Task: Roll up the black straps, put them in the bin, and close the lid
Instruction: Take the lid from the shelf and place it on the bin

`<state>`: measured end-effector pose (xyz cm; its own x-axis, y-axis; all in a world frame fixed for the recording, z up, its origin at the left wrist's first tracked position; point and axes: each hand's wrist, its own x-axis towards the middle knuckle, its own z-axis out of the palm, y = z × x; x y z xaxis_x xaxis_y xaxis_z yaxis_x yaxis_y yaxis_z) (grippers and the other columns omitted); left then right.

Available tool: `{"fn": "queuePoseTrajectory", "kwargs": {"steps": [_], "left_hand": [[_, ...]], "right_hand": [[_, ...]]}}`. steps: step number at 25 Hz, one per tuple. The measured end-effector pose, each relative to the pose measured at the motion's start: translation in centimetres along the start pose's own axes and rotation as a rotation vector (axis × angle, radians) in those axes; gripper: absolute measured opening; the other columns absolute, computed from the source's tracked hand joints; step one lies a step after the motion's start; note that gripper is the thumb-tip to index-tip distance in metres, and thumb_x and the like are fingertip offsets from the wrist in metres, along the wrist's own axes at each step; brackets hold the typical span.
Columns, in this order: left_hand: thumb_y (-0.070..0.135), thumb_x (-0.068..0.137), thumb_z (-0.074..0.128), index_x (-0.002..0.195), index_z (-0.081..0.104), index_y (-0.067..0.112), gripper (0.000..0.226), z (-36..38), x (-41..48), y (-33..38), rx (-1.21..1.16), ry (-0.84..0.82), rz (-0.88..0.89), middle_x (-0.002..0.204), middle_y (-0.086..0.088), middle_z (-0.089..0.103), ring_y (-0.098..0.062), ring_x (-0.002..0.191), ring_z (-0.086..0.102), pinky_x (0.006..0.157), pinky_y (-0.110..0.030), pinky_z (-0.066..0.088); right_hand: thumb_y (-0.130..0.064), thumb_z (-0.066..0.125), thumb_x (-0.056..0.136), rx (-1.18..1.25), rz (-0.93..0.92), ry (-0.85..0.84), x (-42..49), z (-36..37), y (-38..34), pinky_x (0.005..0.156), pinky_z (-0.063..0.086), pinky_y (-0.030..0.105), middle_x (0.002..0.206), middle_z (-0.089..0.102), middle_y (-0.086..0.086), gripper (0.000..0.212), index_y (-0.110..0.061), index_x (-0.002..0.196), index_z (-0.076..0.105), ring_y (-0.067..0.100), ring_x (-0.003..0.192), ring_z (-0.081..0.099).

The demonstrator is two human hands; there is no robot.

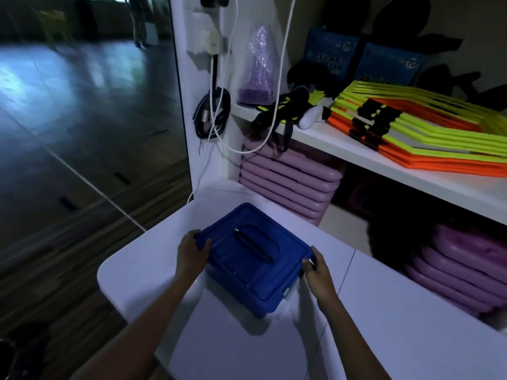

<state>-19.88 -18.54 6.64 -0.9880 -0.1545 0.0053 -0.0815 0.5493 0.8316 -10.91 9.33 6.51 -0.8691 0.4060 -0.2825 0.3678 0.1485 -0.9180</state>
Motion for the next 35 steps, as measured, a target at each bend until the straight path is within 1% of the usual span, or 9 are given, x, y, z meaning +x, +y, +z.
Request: {"fn": "queuePoseTrajectory", "kwargs": {"steps": [4,7,14,20,23,25,28,32,35], "left_hand": [[0.018,0.081,0.072,0.105,0.056,0.001,0.033,-0.2,0.0,-0.3,-0.055,-0.034,-0.039,0.099,-0.012,0.063,-0.027,0.086,0.061,0.076,-0.033,0.050],[0.022,0.080,0.074,0.094,0.060,0.007,0.025,-0.6,-1.1,-1.0,-0.117,-0.035,-0.075,0.093,-0.008,0.066,-0.023,0.081,0.064,0.070,-0.030,0.049],[0.021,0.085,0.068,0.103,0.062,0.011,0.022,0.6,-5.8,-1.5,-0.256,-0.119,-0.100,0.095,-0.011,0.068,-0.027,0.083,0.065,0.078,-0.044,0.056],[0.017,0.079,0.075,0.087,0.052,0.006,0.026,4.3,-12.6,0.4,-0.247,-0.320,-0.020,0.086,-0.008,0.062,-0.019,0.074,0.061,0.057,-0.022,0.052],[0.017,0.075,0.078,0.075,0.044,0.012,0.034,7.1,-16.5,1.9,-0.224,-0.497,0.047,0.073,-0.007,0.056,-0.016,0.063,0.058,0.055,-0.026,0.048],[0.014,0.076,0.077,0.069,0.039,0.012,0.039,8.6,-19.0,2.8,-0.221,-0.535,0.125,0.064,-0.005,0.048,-0.008,0.054,0.049,0.055,-0.022,0.042],[0.014,0.082,0.070,0.066,0.042,0.009,0.032,10.2,-21.9,3.8,-0.188,-0.551,0.181,0.064,-0.005,0.046,-0.015,0.057,0.048,0.059,-0.029,0.043],[0.049,0.074,0.067,0.076,0.056,0.006,0.045,11.8,-21.0,4.5,-0.206,-0.612,-0.023,0.077,-0.012,0.063,-0.022,0.070,0.061,0.069,-0.039,0.051],[0.054,0.071,0.068,0.094,0.066,0.005,0.055,13.2,-19.7,6.2,-0.272,-0.897,-0.244,0.095,-0.012,0.071,-0.029,0.088,0.067,0.084,-0.041,0.054]], "right_hand": [[-0.023,0.044,0.099,0.029,0.054,0.015,1.6,-0.3,-0.1,0.086,0.051,0.040,0.106,0.060,0.011,0.048,-0.031,0.145,0.031,0.025,0.086,0.059],[-0.025,0.039,0.100,0.046,0.072,-0.013,1.8,-0.8,0.0,0.075,0.047,0.035,0.091,0.058,0.009,0.047,-0.032,0.145,0.028,0.023,0.078,0.053],[-0.014,0.042,0.098,0.184,0.057,0.078,-3.7,-3.0,2.9,0.064,0.046,0.024,0.111,0.058,0.018,0.049,-0.030,0.143,0.030,0.019,0.084,0.059],[-0.018,0.047,0.098,0.281,0.073,0.256,-8.1,-10.1,6.9,0.072,0.051,0.036,0.109,0.059,0.017,0.042,-0.025,0.139,0.041,0.026,0.087,0.061],[-0.021,0.047,0.098,0.399,0.149,0.383,-11.3,-14.6,9.5,0.078,0.053,0.038,0.114,0.062,0.016,0.032,-0.019,0.130,0.049,0.024,0.091,0.063],[-0.023,0.049,0.097,0.424,0.185,0.435,-13.2,-17.1,10.8,0.074,0.053,0.036,0.116,0.063,0.015,0.029,-0.015,0.125,0.054,0.023,0.091,0.063],[-0.030,0.054,0.095,0.427,0.210,0.481,-16.0,-20.0,12.7,0.081,0.053,0.038,0.120,0.063,0.015,0.033,-0.012,0.123,0.055,0.025,0.096,0.063],[-0.041,0.060,0.089,0.396,0.286,0.491,-19.5,-20.7,14.1,0.092,0.051,0.044,0.113,0.061,0.005,0.053,-0.015,0.132,0.043,0.022,0.101,0.061],[-0.034,0.063,0.088,0.391,0.296,0.475,-21.5,-19.9,15.1,0.089,0.053,0.042,0.108,0.064,0.009,0.045,-0.012,0.126,0.050,0.023,0.099,0.063]]}}
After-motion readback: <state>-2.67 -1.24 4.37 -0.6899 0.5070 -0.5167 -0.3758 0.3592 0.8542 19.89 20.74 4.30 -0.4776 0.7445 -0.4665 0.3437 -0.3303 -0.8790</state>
